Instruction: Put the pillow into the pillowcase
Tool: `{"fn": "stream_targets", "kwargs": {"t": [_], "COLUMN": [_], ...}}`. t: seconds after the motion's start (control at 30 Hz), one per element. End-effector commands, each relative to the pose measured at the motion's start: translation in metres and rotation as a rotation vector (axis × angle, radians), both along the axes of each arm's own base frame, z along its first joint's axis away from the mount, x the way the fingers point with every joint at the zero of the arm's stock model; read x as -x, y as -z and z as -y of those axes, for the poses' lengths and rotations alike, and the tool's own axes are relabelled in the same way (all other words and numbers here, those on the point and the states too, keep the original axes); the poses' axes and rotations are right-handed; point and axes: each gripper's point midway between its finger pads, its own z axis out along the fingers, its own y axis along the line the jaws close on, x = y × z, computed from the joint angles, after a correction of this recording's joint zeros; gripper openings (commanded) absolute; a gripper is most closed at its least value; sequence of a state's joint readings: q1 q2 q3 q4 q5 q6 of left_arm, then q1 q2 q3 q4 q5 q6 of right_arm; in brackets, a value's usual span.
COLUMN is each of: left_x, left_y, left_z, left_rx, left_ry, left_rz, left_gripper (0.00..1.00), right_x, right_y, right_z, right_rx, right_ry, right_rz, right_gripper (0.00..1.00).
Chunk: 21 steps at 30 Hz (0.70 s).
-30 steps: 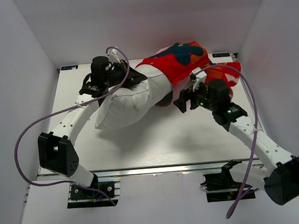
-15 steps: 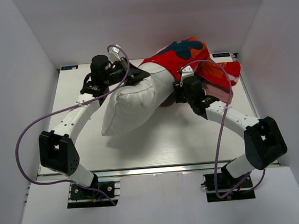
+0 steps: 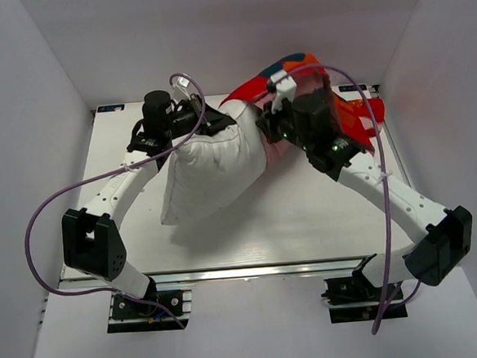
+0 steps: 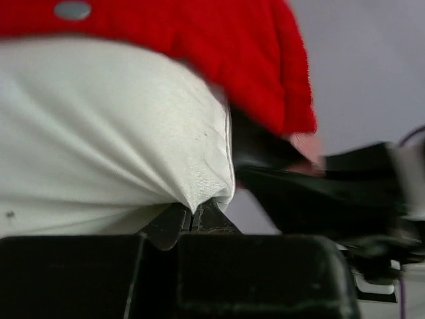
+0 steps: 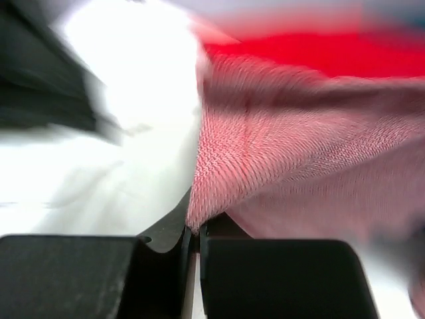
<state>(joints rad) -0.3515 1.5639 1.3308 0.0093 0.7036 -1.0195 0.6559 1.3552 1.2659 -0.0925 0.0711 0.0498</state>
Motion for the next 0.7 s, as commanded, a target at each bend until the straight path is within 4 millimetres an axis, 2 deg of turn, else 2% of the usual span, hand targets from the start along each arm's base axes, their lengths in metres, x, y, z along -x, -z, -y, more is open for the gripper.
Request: {"fn": "stream_targets", "kwargs": {"t": [0.0, 0.03, 0.07, 0.1, 0.13, 0.2, 0.23, 0.27, 0.3, 0.33, 0.37, 0.4, 0.43, 0.47, 0.5, 0.53, 0.6, 0.67], "left_x": [0.0, 0.0, 0.001, 0.002, 0.005, 0.005, 0.007, 0.006, 0.006, 0.005, 0.006, 0.001, 0.0, -0.004, -0.004, -0.002, -0.004, -0.005], "left_y": [-0.02, -0.022, -0.025, -0.029, -0.034, -0.029, -0.03, -0.018, -0.02, -0.005, 0.005, 0.017, 0.04, 0.052, 0.066, 0.09, 0.111, 0.13], "left_z": [0.004, 0.003, 0.004, 0.004, 0.002, -0.001, -0.004, -0.009, -0.012, -0.017, -0.023, -0.033, -0.04, -0.051, -0.057, -0.063, -0.072, -0.077], "left_rx": [0.024, 0.026, 0.031, 0.033, 0.038, 0.029, 0.024, 0.0, -0.006, -0.03, -0.055, -0.087, -0.116, -0.134, -0.145, -0.163, -0.18, -0.201], "left_ry": [0.027, 0.025, 0.03, 0.03, 0.023, 0.011, 0.001, -0.02, -0.025, -0.048, -0.062, -0.091, -0.119, -0.148, -0.167, -0.185, -0.221, -0.244], "left_rz": [0.109, 0.112, 0.123, 0.131, 0.144, 0.138, 0.146, 0.13, 0.14, 0.117, 0.094, 0.091, 0.05, 0.034, 0.003, -0.041, -0.084, -0.112], "left_gripper": [0.0, 0.0, 0.0, 0.0, 0.0, 0.0, 0.0, 0.0, 0.0, 0.0, 0.0, 0.0, 0.0, 0.0, 0.0, 0.0, 0.0, 0.0], "right_x": [0.033, 0.027, 0.029, 0.028, 0.025, 0.021, 0.02, 0.017, 0.016, 0.021, 0.029, 0.037, 0.057, 0.067, 0.074, 0.09, 0.1, 0.103], "right_y": [-0.149, -0.151, -0.178, -0.182, -0.194, -0.193, -0.183, -0.158, -0.139, -0.113, -0.096, -0.053, -0.047, -0.02, -0.025, -0.015, -0.009, 0.007], "right_z": [-0.052, -0.067, -0.069, -0.074, -0.088, -0.094, -0.098, -0.103, -0.104, -0.106, -0.104, -0.103, -0.1, -0.099, -0.099, -0.099, -0.101, -0.107], "right_rx": [-0.256, -0.264, -0.289, -0.289, -0.307, -0.314, -0.299, -0.264, -0.238, -0.195, -0.17, -0.124, -0.125, -0.094, -0.098, -0.093, -0.082, -0.044], "right_ry": [-0.221, -0.235, -0.242, -0.248, -0.273, -0.279, -0.285, -0.287, -0.284, -0.307, -0.327, -0.344, -0.409, -0.429, -0.449, -0.504, -0.544, -0.578], "right_rz": [0.239, 0.23, 0.26, 0.254, 0.244, 0.225, 0.2, 0.154, 0.113, 0.045, 0.002, -0.093, -0.122, -0.174, -0.17, -0.197, -0.205, -0.217], "right_gripper": [0.0, 0.0, 0.0, 0.0, 0.0, 0.0, 0.0, 0.0, 0.0, 0.0, 0.0, 0.0, 0.0, 0.0, 0.0, 0.0, 0.0, 0.0]}}
